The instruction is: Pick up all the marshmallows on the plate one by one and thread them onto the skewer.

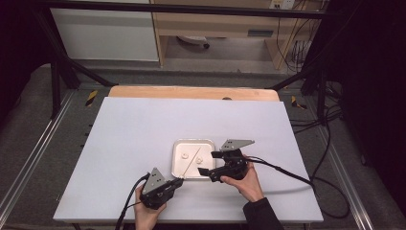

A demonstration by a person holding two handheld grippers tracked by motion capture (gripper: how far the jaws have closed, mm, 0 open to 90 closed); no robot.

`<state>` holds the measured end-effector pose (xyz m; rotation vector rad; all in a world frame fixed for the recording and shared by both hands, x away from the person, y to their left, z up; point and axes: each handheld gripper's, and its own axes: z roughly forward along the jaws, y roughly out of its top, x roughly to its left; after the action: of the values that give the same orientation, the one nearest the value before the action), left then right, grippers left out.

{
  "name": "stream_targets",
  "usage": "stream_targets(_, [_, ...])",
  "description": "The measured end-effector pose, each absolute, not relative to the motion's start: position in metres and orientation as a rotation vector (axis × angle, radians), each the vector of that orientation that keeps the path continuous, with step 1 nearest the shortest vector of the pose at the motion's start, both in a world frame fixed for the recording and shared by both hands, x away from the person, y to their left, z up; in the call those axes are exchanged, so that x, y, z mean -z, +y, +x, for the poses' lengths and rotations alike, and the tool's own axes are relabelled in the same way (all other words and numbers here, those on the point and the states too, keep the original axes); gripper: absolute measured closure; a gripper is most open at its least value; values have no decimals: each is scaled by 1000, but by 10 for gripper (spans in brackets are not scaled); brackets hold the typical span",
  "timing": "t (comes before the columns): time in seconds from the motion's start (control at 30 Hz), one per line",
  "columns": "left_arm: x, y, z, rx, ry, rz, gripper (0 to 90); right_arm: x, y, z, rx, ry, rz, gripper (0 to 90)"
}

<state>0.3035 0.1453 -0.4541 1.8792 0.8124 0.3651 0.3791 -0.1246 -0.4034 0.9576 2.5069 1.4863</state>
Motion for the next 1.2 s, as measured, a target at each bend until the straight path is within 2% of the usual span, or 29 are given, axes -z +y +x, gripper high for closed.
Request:
stream_targets(0.17, [454, 153, 302, -368, 835, 1873, 883, 409, -123, 383, -1354, 2490, 932, 93])
stream_targets(0.37, [454, 158, 302, -367, 853, 1871, 882, 421, -115, 396, -1274, 2490, 946, 119])
stream_targets(0.57, [454, 160, 302, -363, 857, 1869, 882, 433, -100, 412, -1209, 2532, 905, 253])
stream_targets(0.8, [454, 162, 302, -360, 863, 1867, 882, 442, -89, 424, -1138, 2557, 826, 475])
stream_targets(0.93, [455, 161, 302, -357, 861, 1870, 882, 446, -88, 426, -1126, 2562, 809, 546])
stream_targets(1.2, [456, 160, 303, -354, 861, 1873, 882, 451, -87, 425, -1122, 2576, 761, 629])
